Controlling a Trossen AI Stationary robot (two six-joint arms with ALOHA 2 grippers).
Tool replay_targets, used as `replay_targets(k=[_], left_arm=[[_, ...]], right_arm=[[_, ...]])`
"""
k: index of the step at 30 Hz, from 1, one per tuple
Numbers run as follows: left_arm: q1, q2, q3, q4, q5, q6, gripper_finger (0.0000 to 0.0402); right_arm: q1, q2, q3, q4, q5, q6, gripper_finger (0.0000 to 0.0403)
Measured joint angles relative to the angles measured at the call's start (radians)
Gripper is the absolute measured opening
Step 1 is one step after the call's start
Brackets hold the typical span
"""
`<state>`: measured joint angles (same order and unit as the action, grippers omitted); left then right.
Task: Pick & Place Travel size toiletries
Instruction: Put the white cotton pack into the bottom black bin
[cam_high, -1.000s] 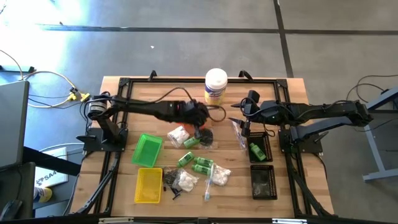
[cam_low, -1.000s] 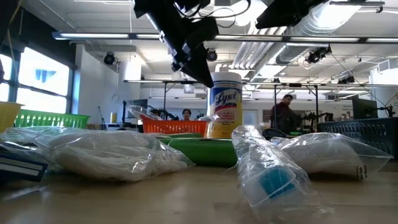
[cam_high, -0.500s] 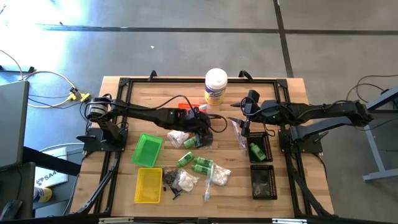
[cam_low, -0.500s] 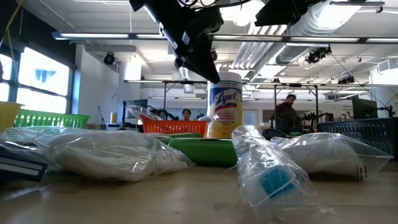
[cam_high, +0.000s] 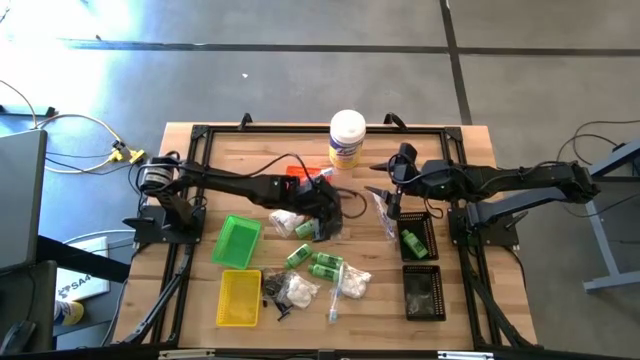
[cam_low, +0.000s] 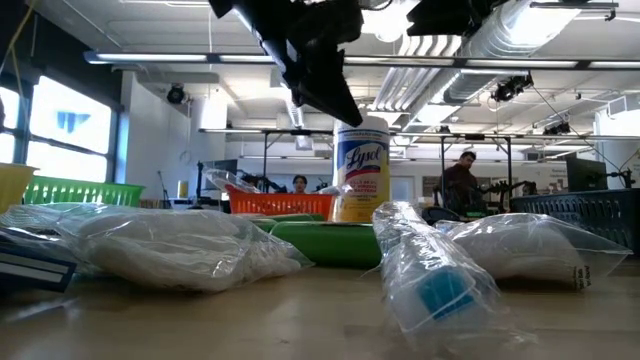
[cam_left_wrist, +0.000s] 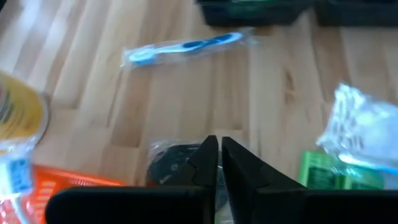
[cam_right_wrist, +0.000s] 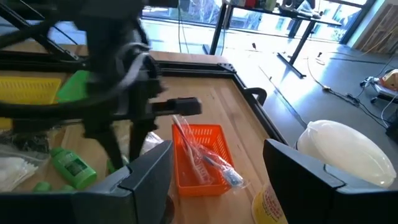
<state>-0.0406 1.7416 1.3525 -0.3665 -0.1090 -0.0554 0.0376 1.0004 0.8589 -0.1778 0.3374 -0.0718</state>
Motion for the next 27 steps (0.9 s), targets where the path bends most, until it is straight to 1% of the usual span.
replay_targets(k=[2, 5, 8, 11, 14, 18, 21, 24, 27], left_arm=[[-0.02, 0.0, -0.001, -0.002, 0.0, 0.037, 0.0019], [-0.047, -0.002, -0.037, 0.045, -0.021, 0.071, 0.0019], [-0.06, -0.012, -0.114, 0.1, -0.027, 0.067, 0.0019], [-0.06, -0.035, -0.199, 0.203, -0.027, 0.051, 0.0019], [-0.06, -0.084, -0.281, 0.307, 0.003, 0.051, 0.0019], [-0.06, -0.201, -0.386, 0.377, 0.017, 0.06, 0.0019], [-0.061, -0.309, -0.476, 0.381, 0.017, 0.06, 0.0019], [-0.073, -0.415, -0.572, 0.42, 0.013, 0.063, 0.0019], [-0.093, -0.509, -0.663, 0.49, 0.013, 0.077, 0.0019]], right_arm=[[0.0, 0.0, 0.0, 0.002, 0.0, 0.001, 0.0243], [0.0, 0.0, 0.0, 0.002, 0.0, 0.023, 0.0243], [0.0, 0.0, 0.0, 0.001, 0.0, 0.04, 0.0243], [0.0, 0.0, 0.0, 0.003, 0.0, 0.041, 0.0243], [0.0, 0.0, 0.0, 0.003, 0.0, 0.042, 0.0243], [0.0, 0.0, 0.0, 0.008, 0.0, 0.049, 0.0243], [0.0, 0.0, 0.0, 0.011, 0.0, 0.049, 0.0243], [0.0, 0.001, 0.0, 0.017, 0.0, 0.049, 0.0243], [0.0, 0.001, 0.0, 0.021, 0.0, 0.049, 0.0243]])
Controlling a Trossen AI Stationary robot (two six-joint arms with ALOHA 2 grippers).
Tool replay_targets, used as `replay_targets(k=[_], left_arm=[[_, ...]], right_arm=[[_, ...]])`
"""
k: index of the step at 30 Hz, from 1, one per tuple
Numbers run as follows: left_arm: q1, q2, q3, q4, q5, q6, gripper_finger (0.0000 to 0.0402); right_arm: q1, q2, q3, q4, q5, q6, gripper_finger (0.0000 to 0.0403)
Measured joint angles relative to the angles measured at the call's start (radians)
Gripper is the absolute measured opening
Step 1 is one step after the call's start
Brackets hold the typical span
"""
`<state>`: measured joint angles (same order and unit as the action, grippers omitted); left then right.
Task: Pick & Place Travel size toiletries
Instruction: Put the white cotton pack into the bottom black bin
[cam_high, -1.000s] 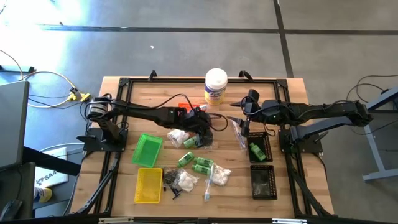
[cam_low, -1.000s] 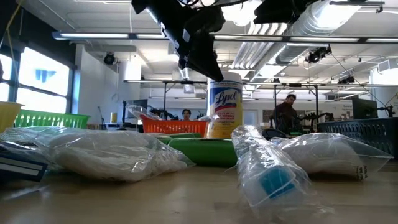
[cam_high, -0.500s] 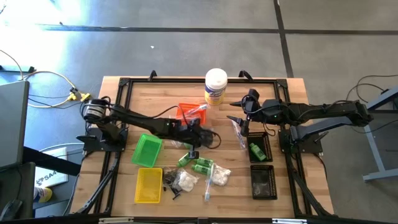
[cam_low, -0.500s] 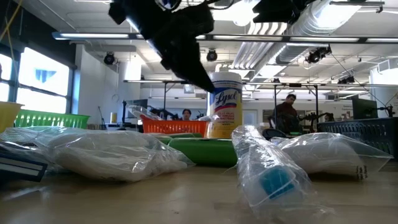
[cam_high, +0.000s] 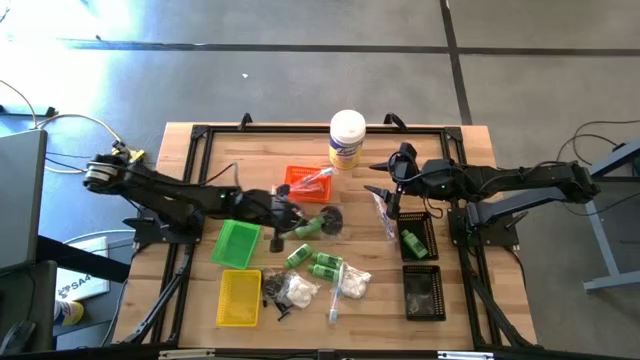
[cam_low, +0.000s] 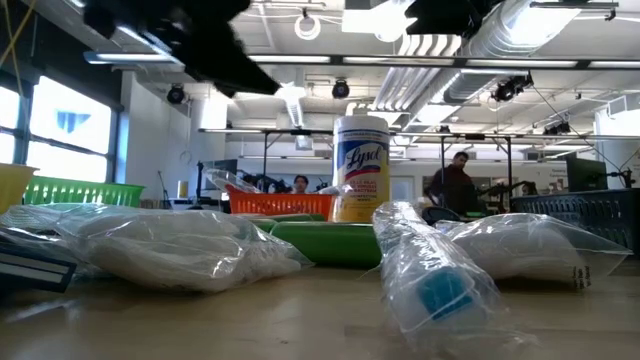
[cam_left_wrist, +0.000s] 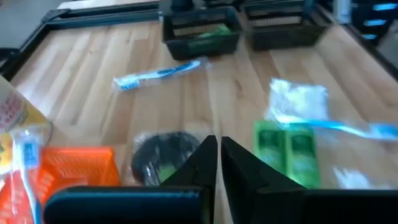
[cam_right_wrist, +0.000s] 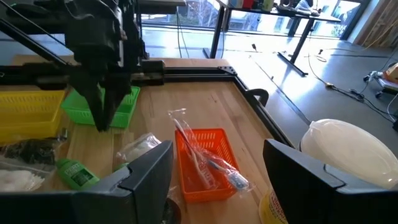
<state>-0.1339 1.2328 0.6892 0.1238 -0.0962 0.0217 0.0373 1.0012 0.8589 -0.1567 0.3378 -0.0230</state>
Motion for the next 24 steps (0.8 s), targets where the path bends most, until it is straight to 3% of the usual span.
replay_targets(k=[13, 19, 24], left_arm=[[-0.053, -0.307, -0.197, 0.045, 0.041, 0.09, 0.0019], [-0.057, -0.405, -0.207, -0.022, 0.138, 0.133, 0.0019], [-0.07, -0.452, -0.209, -0.067, 0.146, 0.08, 0.0019]], right_arm=[[-0.001, 0.001, 0.0, 0.074, 0.0, -0.034, 0.0243], [-0.001, 0.001, 0.0, 0.18, 0.001, -0.039, 0.0243], [-0.013, 0.007, 0.0, 0.27, 0.0, -0.086, 0.0243]])
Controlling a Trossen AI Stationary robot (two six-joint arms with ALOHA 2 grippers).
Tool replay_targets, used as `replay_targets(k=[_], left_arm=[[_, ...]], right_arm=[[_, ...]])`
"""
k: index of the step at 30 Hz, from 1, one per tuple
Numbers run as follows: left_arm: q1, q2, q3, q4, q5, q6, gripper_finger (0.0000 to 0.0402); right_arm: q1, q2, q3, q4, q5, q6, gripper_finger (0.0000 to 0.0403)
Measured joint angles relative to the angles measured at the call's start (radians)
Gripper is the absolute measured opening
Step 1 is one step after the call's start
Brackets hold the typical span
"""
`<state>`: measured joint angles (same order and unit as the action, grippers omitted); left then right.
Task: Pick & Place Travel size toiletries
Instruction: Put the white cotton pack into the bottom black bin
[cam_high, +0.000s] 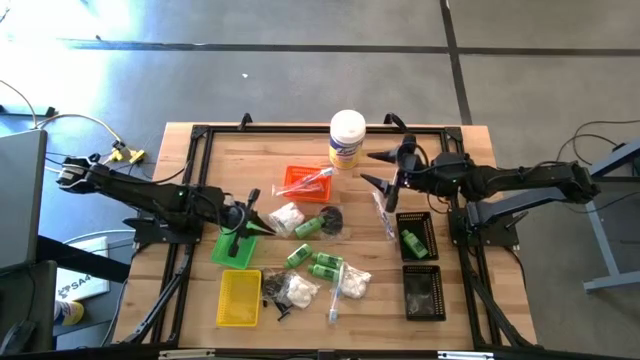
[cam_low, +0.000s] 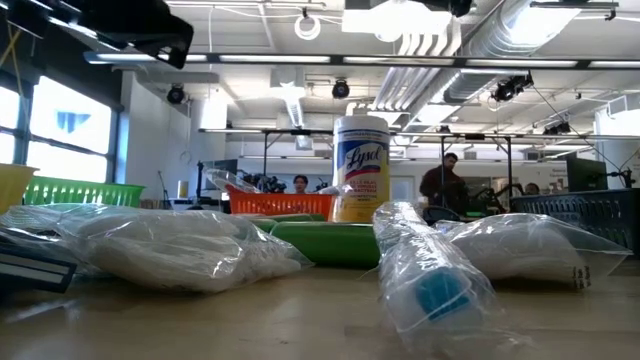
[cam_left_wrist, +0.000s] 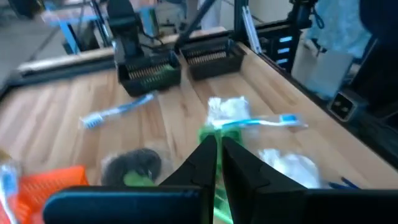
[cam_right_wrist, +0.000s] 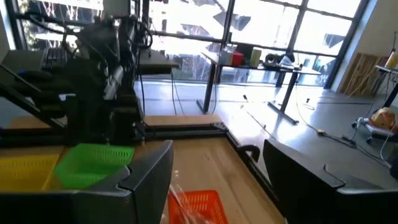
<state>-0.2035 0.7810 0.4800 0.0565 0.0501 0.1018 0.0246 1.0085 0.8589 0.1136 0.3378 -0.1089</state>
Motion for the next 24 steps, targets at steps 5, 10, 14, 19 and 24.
replay_targets(k=[5, 10, 14, 19, 24], left_arm=[[-0.02, -0.005, -0.002, 0.016, 0.0, -0.005, 0.0019], [-0.02, -0.005, -0.021, 0.067, -0.007, -0.006, 0.0019], [-0.02, -0.005, -0.124, 0.221, -0.007, -0.032, 0.0019], [-0.02, -0.014, -0.226, 0.292, -0.044, -0.08, 0.0019], [-0.02, -0.076, -0.237, 0.275, -0.06, -0.083, 0.0019]], right_arm=[[-0.017, 0.024, 0.0, 0.012, -0.039, 0.0, 0.0243], [-0.023, 0.075, 0.0, 0.004, -0.087, 0.025, 0.0243], [-0.023, 0.122, 0.0, 0.006, -0.106, 0.027, 0.0243], [-0.026, 0.179, 0.0, 0.046, -0.103, -0.017, 0.0243], [-0.027, 0.233, 0.0, 0.129, -0.113, -0.024, 0.0243]])
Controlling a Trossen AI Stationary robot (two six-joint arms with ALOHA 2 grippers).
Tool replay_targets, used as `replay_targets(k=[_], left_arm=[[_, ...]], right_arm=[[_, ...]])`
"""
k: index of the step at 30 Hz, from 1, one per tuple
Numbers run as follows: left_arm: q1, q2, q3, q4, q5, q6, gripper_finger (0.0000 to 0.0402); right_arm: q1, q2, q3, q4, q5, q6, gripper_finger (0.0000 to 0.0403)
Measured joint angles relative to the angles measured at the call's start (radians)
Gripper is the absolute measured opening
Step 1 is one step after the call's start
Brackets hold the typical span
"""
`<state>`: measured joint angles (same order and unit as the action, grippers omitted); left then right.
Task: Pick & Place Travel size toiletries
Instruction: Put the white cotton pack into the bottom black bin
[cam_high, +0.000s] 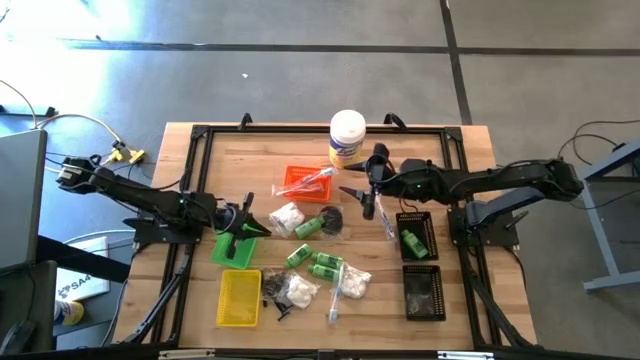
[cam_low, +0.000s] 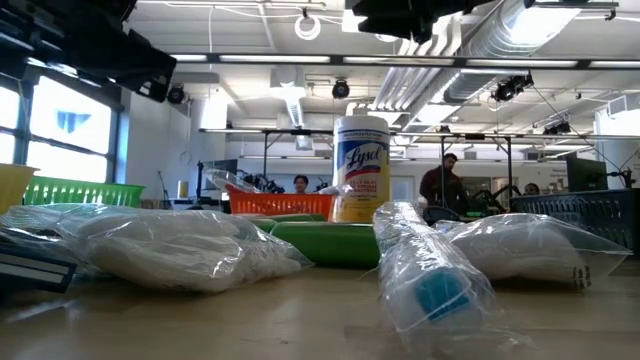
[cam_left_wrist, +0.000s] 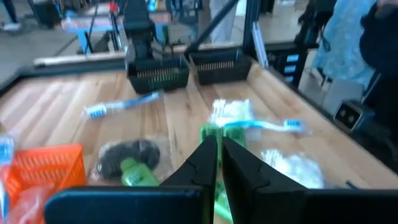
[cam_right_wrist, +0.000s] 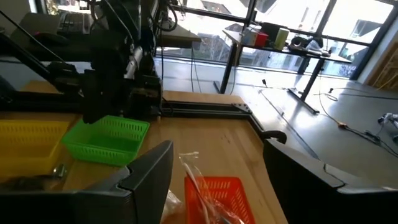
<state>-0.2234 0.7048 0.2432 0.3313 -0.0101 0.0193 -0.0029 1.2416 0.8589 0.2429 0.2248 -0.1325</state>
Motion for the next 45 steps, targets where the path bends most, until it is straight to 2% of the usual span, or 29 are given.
replay_targets(k=[6, 9, 15, 19, 23, 28, 37, 42, 45], left_arm=[[0.0, -0.136, 0.0, -0.151, 0.0, -0.006, 0.0019], [0.0, -0.184, 0.0, -0.168, 0.001, -0.024, 0.0019], [0.0, -0.22, 0.0, -0.177, 0.002, -0.024, 0.0019], [0.0, -0.217, 0.0, -0.167, 0.002, -0.032, 0.0019], [0.0, -0.216, 0.0, -0.184, 0.002, -0.033, 0.0019], [0.0, -0.216, 0.0, -0.178, 0.002, -0.033, 0.0019], [0.0, -0.217, 0.0, -0.177, 0.003, -0.033, 0.0019], [0.0, -0.217, 0.0, -0.177, 0.002, -0.025, 0.0019], [0.0, -0.217, 0.0, -0.177, 0.0, -0.024, 0.0019]], right_arm=[[0.0, 0.06, 0.0, 0.116, -0.06, -0.004, 0.0243], [0.0, 0.075, 0.0, 0.134, -0.064, -0.004, 0.0243], [0.0, 0.074, 0.0, 0.191, -0.048, 0.013, 0.0243], [0.0, 0.074, 0.012, 0.199, -0.078, 0.017, 0.0243], [0.005, 0.074, 0.057, 0.145, -0.136, 0.015, 0.0243], [0.03, 0.074, 0.129, -0.014, -0.165, 0.055, 0.0243], [0.077, 0.074, 0.135, -0.149, -0.19, 0.061, 0.0243], [0.093, 0.08, 0.124, -0.185, -0.275, 0.078, 0.0243], [0.102, 0.103, 0.12, -0.192, -0.284, 0.124, 0.0243]])
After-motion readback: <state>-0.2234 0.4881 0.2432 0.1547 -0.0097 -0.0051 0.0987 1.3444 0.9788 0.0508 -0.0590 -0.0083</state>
